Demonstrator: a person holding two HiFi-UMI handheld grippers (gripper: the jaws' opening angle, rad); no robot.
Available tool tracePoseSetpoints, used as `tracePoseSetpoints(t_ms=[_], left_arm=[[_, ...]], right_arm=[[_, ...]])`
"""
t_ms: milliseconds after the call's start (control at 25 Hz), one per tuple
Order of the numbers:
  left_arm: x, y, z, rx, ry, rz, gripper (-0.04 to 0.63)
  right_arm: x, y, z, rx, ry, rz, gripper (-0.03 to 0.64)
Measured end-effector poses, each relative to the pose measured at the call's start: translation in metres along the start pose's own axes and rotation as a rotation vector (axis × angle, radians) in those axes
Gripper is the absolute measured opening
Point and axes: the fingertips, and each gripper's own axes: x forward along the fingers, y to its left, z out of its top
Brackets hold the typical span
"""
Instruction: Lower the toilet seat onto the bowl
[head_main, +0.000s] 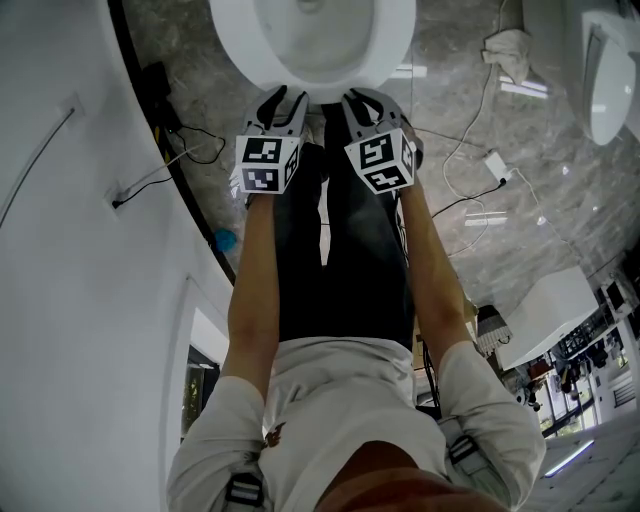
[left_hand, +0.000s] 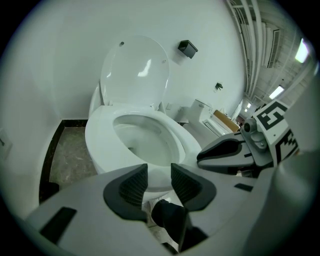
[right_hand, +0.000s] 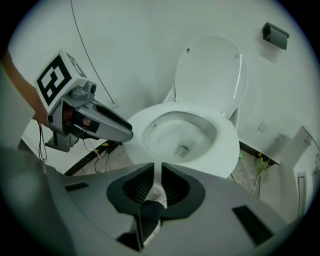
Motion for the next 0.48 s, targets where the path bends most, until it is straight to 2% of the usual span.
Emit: tracePoseSetpoints(t_ms=[480], left_arm=[[0.014,0.006,-0.015,-0.023,0.041,-0.005,0.156]], right_arm=[[0.019,0.0,-0.014,0.052,0.031,-0.011,0.061]])
